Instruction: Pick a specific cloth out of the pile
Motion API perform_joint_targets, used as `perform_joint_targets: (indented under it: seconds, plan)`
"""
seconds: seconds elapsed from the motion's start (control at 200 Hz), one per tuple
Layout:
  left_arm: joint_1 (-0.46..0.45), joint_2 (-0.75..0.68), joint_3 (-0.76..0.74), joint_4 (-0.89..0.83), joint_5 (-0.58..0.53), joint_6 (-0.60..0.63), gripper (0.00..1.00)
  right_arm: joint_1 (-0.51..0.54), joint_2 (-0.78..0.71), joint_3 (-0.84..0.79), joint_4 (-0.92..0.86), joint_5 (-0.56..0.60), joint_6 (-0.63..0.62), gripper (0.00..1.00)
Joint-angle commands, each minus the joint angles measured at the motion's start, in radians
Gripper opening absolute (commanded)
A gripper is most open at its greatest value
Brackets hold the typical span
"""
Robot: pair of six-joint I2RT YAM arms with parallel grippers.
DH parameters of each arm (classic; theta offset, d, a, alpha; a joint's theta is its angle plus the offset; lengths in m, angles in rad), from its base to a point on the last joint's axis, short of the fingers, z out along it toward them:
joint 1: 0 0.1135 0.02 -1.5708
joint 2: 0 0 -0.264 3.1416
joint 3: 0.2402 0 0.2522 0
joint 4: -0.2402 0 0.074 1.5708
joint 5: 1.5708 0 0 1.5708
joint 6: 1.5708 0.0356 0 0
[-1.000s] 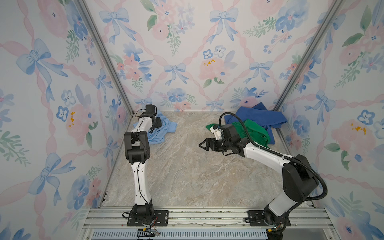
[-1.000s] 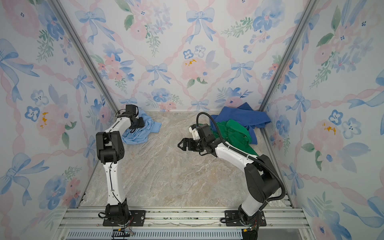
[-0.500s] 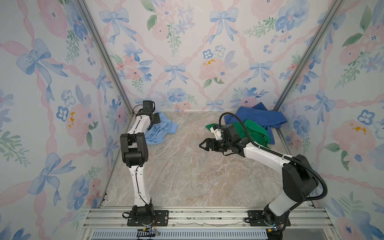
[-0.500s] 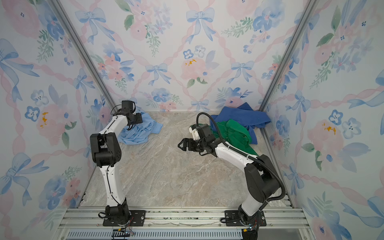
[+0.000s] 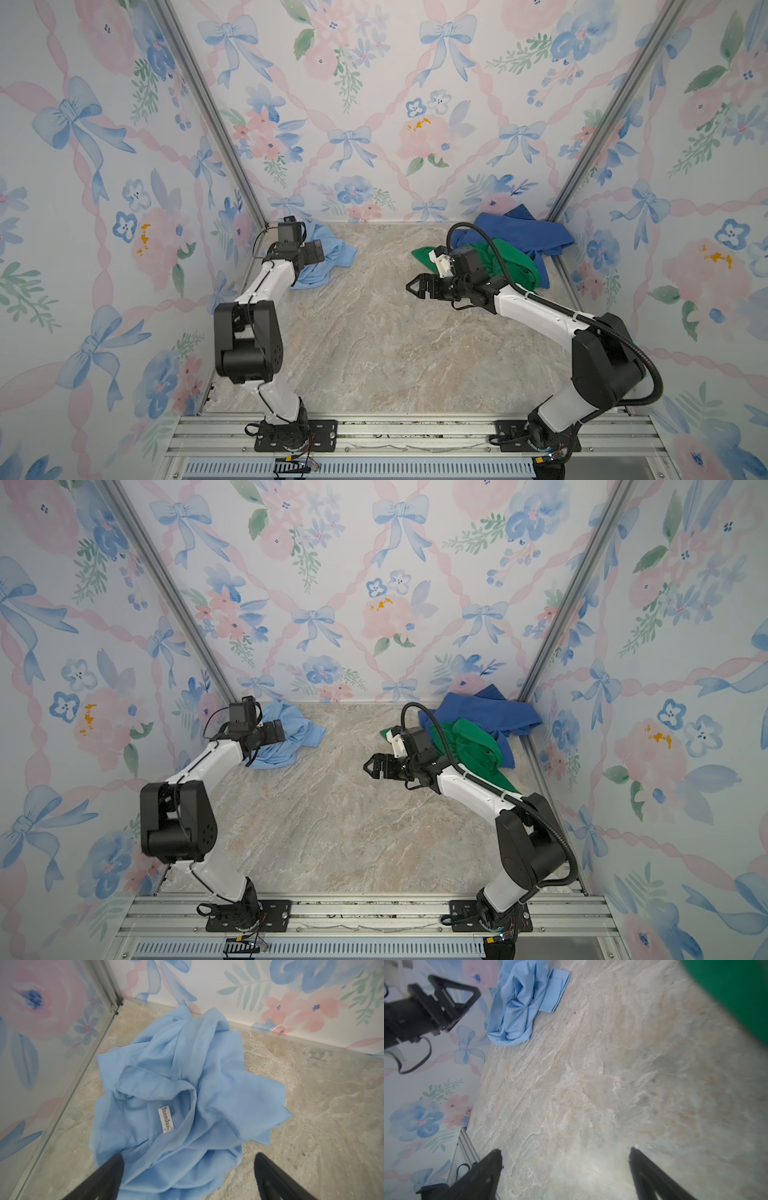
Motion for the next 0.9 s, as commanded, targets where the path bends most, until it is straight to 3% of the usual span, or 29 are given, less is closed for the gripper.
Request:
perform_joint_targets:
  seconds: [0.0,0.08,0.19,0.27,0.325,0.44,0.53,0.61,0.645,0.68,0.74,0.83,0.89]
  plan:
    - [-0.069,-0.176,-0.402,0.544,-0.267,0.125,0.98,-0.093,-0.134,-0.119,0.094,0.219,-0.123,0.97]
    - [-0.109,-0.195,-0.595,0.804,-0.347,0.178,0.98,-0.124,-0.197,-0.274,0.290,0.372,-0.263,0.97]
    - [-0.175,-0.141,-0.625,0.894,-0.520,0.204,0.98,-0.140,-0.215,-0.413,0.512,0.523,-0.430,0.97]
    - [-0.176,-0.145,-0.629,0.902,-0.446,0.200,0.98,-0.140,-0.198,-0.453,0.582,0.594,-0.520,0.97]
    - [-0.175,-0.160,-0.654,0.900,-0.375,0.156,0.98,-0.146,-0.188,-0.446,0.573,0.658,-0.515,0.97]
    - [-0.166,-0.156,-0.744,0.934,-0.325,0.103,0.98,-0.182,-0.221,-0.475,0.583,0.664,-0.499,0.97]
    - [-0.161,-0.144,-0.771,1.030,-0.292,0.145,0.98,-0.234,-0.258,-0.507,0.597,0.667,-0.483,0.97]
    - [-0.132,-0.041,-0.793,1.181,-0.257,0.147,0.98,-0.281,-0.274,-0.543,0.615,0.679,-0.520,0.97]
    - [-0.109,0.004,-0.784,1.237,-0.186,0.165,0.98,-0.304,-0.278,-0.559,0.624,0.683,-0.532,0.97]
    - [-0.103,0.016,-0.764,1.180,-0.109,0.169,0.98,-0.326,-0.278,-0.580,0.644,0.682,-0.538,0.97]
    - [-0.096,0.052,-0.787,1.264,-0.059,0.184,0.98,-0.361,-0.265,-0.638,0.737,0.650,-0.543,0.97]
    - [-0.116,0.038,-0.820,1.304,-0.140,0.175,0.98,-0.424,-0.203,-0.735,0.964,0.514,-0.507,0.97]
    - [-0.121,0.051,-0.806,1.301,-0.143,0.184,0.98,-0.430,-0.130,-0.777,1.104,0.506,-0.505,0.97]
